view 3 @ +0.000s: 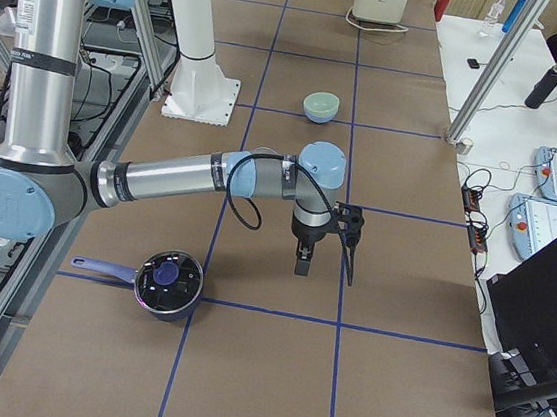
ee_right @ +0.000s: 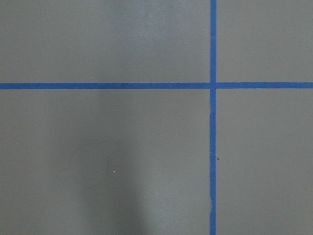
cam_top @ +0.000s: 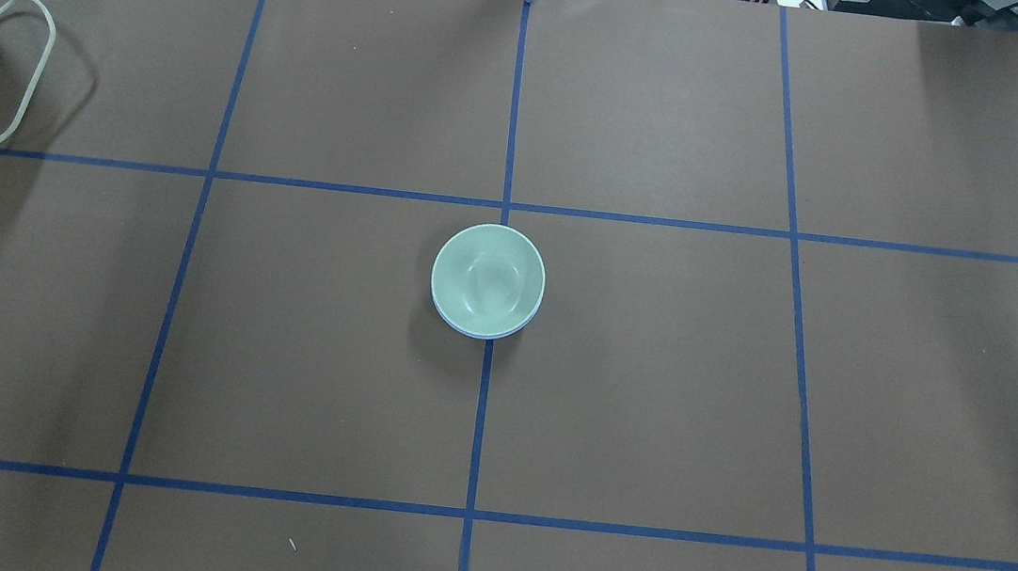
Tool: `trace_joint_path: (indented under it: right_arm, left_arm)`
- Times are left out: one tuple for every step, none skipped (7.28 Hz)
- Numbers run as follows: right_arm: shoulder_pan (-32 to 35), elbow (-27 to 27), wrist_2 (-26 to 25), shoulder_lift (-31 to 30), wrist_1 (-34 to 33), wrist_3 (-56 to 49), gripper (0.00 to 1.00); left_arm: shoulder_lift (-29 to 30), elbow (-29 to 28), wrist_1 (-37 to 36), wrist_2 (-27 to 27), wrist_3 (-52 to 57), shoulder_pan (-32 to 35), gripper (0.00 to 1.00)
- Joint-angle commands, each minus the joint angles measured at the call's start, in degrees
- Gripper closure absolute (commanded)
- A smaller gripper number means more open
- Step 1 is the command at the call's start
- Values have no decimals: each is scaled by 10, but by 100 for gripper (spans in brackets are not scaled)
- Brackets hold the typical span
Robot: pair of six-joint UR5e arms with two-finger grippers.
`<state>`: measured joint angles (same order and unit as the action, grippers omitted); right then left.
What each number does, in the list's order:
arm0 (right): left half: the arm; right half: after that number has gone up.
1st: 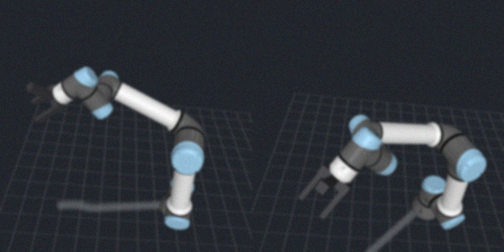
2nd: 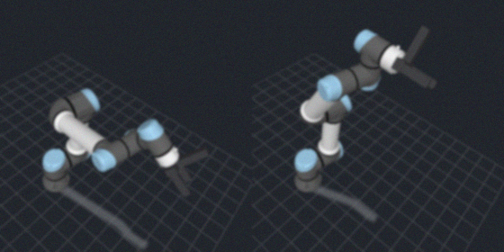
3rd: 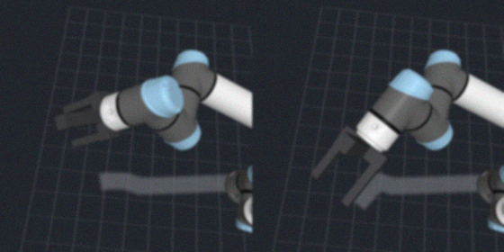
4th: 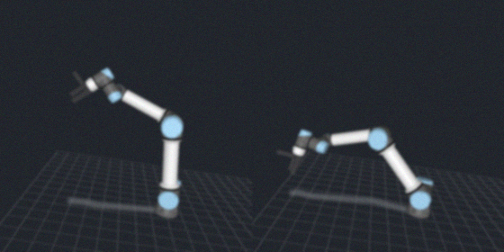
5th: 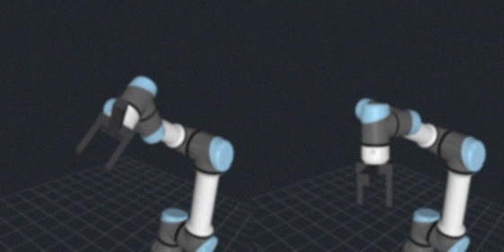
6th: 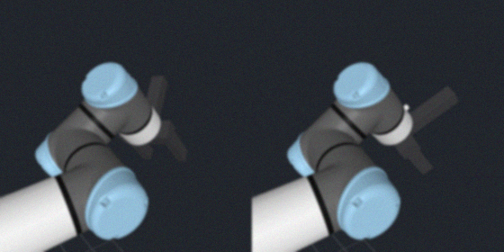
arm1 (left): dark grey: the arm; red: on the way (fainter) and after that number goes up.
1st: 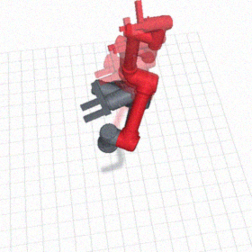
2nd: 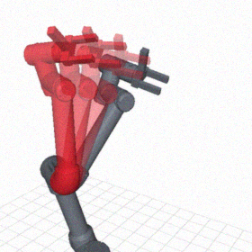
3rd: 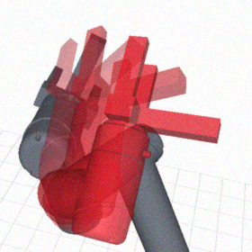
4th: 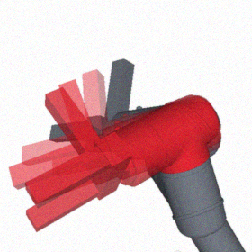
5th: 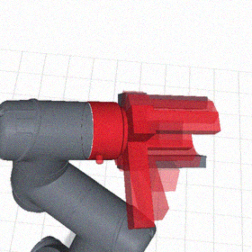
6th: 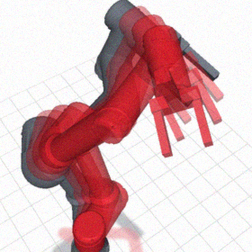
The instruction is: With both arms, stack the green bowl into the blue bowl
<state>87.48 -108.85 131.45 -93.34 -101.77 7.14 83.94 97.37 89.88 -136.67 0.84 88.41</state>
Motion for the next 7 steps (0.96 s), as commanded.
trace_joint_path:
  right_arm:
    - [15, 5, -3, 7, -28, -14, 0]
    - [15, 6, -3, 5, -28, -15, 0]
    - [15, 6, -3, 6, -28, -14, 0]
    - [15, 5, -3, 6, -28, -14, 0]
    - [15, 5, -3, 5, -28, -14, 0]
    - [15, 5, -3, 4, -27, -15, 0]
    - [15, 5, -3, 5, -26, -15, 0]
  left_arm:
    - [1, -2, -28, -3, 1, 6, 1]
    - [2, -1, -39, -3, 1, 6, 1]
    - [1, -1, -39, -3, 1, 6, 1]
    - [1, -1, -39, -3, 1, 6, 1]
    - [1, -1, -39, -3, 1, 6, 1]
    - [0, -1, -39, -3, 1, 6, 1]
    - [-3, -1, -38, -3, 1, 6, 1]
